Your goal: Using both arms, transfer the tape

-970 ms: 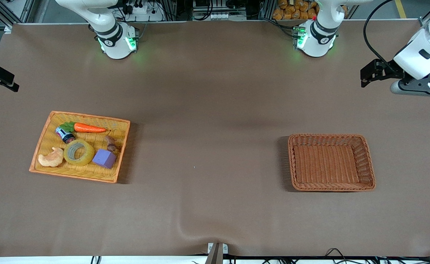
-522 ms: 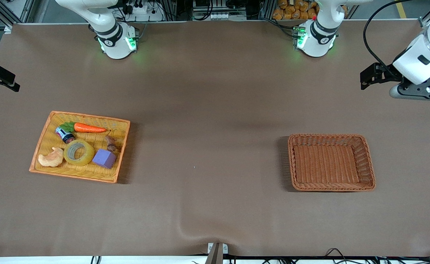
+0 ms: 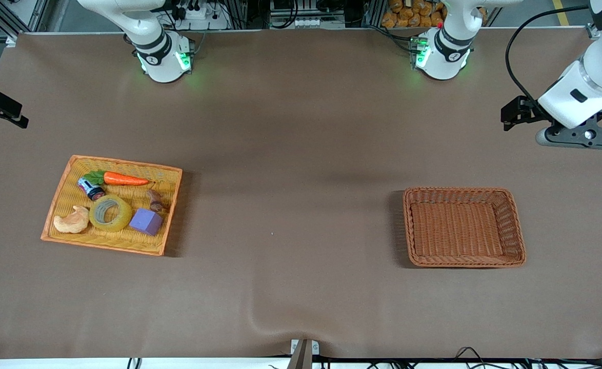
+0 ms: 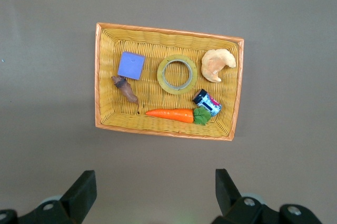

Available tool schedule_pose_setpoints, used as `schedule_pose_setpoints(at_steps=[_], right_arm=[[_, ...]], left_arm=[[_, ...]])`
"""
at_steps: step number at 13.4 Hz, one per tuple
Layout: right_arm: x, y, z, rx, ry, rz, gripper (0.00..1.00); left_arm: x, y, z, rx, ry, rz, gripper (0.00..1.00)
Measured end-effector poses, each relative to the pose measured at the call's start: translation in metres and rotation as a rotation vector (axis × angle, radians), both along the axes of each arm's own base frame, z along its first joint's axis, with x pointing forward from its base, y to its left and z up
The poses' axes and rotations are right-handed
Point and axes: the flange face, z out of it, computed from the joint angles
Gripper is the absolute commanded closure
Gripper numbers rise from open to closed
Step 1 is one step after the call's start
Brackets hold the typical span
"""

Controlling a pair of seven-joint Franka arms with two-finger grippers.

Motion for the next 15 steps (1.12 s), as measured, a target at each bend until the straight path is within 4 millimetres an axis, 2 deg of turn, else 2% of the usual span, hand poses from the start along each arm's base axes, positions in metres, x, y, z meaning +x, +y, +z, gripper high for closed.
schedule_pose_setpoints(at_steps=[3,5,7,9,12,15], right_arm=[[0.002,0.004,-0.006,0.000,-0.001,0.007,0.00],[0.008,0.007,-0.024,0.000,-0.008,0.015,0.00],[0.013,0.013,-0.061,0.001,0.001,0.036,0.00],[0.016,0.024,-0.103,0.003,0.015,0.106,0.00],[0.015,0.041,-0.179,0.002,-0.021,0.236,0.00],[0.003,0.046,-0.254,-0.011,-0.086,0.408,0.00]], left_arm=[[0.001,0.006,0.000,0.000,0.000,0.011,0.00],[0.003,0.009,-0.004,0.001,0.006,0.017,0.00],[0.014,0.016,-0.019,-0.001,0.018,0.029,0.00],[0.033,0.020,-0.045,-0.005,0.023,0.035,0.00],[0.061,0.012,-0.091,-0.040,0.023,0.029,0.00],[0.078,0.001,-0.134,-0.080,0.054,0.060,0.00]])
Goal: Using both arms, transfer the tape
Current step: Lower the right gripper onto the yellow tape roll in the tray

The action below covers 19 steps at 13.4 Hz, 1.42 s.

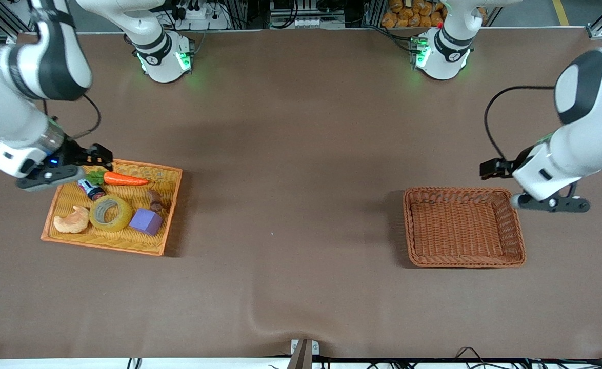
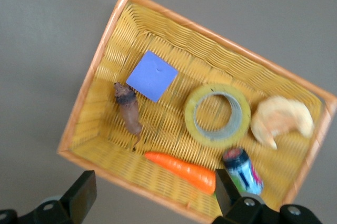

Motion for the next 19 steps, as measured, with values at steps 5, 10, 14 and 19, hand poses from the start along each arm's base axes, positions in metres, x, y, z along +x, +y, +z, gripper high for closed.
schedule_pose_setpoints(at_steps=[5,10,14,19], right_arm=[[-0.005,0.001,-0.082,-0.019,0.055,0.193,0.00],[0.005,-0.017,-0.121,-0.036,0.051,0.258,0.00],[0.017,-0.034,-0.156,-0.050,0.053,0.260,0.00],[0.029,-0.055,-0.186,-0.064,0.049,0.272,0.49]], left_arm=[[0.011,-0.045,-0.041,-0.013,-0.045,0.101,0.00],[0.009,-0.106,-0.082,-0.004,-0.058,0.187,0.00],[0.005,-0.142,-0.120,0.020,-0.037,0.232,0.00],[0.013,-0.153,-0.106,0.016,-0.070,0.348,0.00]])
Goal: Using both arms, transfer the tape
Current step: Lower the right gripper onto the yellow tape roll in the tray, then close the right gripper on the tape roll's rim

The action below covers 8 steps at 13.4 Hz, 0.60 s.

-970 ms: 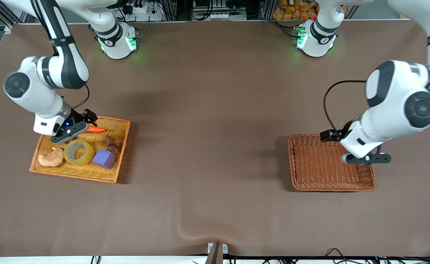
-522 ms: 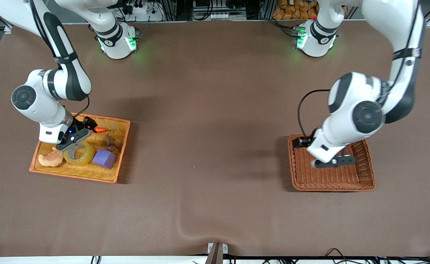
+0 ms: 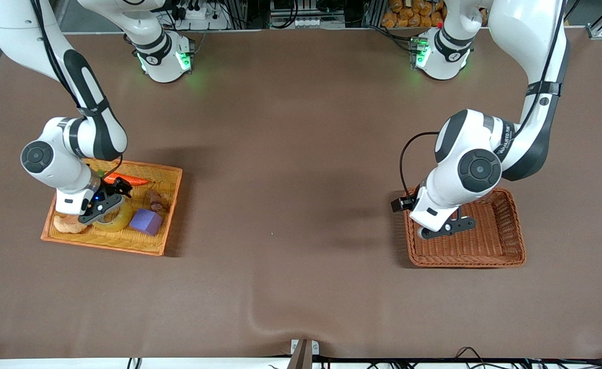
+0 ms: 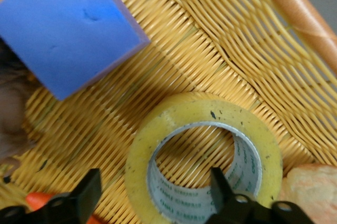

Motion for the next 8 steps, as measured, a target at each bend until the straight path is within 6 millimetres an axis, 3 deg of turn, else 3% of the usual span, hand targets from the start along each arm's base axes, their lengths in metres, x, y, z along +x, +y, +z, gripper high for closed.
schedule_pose_setpoints(at_steps=[2,3,6,8], right_arm=[[0.001,-0.001,-0.014,-0.003,0.005,0.001,0.90],[0.001,-0.001,-0.019,-0.004,0.010,0.001,1.00],[0.004,-0.001,-0.015,-0.003,0.015,-0.002,1.00],[0.010,-0.002,0.000,0.001,0.032,-0.006,1.00]], left_arm=[[0.003,-0.005,0.003,-0.002,-0.009,0.059,0.00],[0.003,-0.010,0.000,0.001,-0.006,0.080,0.00],[0.002,-0.024,-0.012,0.006,0.007,0.097,0.00],[0.002,-0.032,-0.021,0.007,0.011,0.105,0.00]])
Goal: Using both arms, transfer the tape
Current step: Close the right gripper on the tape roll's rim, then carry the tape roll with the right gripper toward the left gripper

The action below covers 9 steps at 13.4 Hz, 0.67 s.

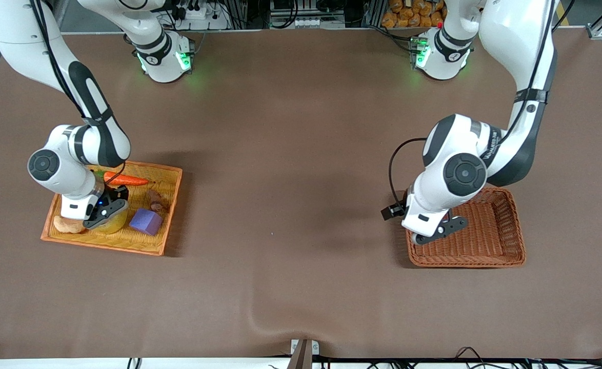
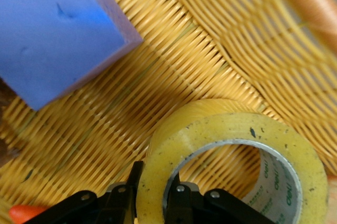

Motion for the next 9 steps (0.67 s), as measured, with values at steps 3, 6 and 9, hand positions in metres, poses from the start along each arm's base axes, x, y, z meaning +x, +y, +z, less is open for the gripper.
schedule_pose_setpoints(at_steps=[3,6,9], right_arm=[[0.017,0.004,0.071,0.021,0.080,-0.007,1.00],[0.036,0.035,0.163,0.085,0.127,-0.006,1.00],[0.045,0.125,0.198,0.091,0.102,-0.058,1.00]], left_arm=[[0.001,-0.002,-0.005,0.000,0.000,0.002,0.00],[0.003,-0.001,-0.004,0.000,-0.004,0.005,0.00],[0.003,-0.001,-0.003,0.000,-0.005,0.005,0.00]])
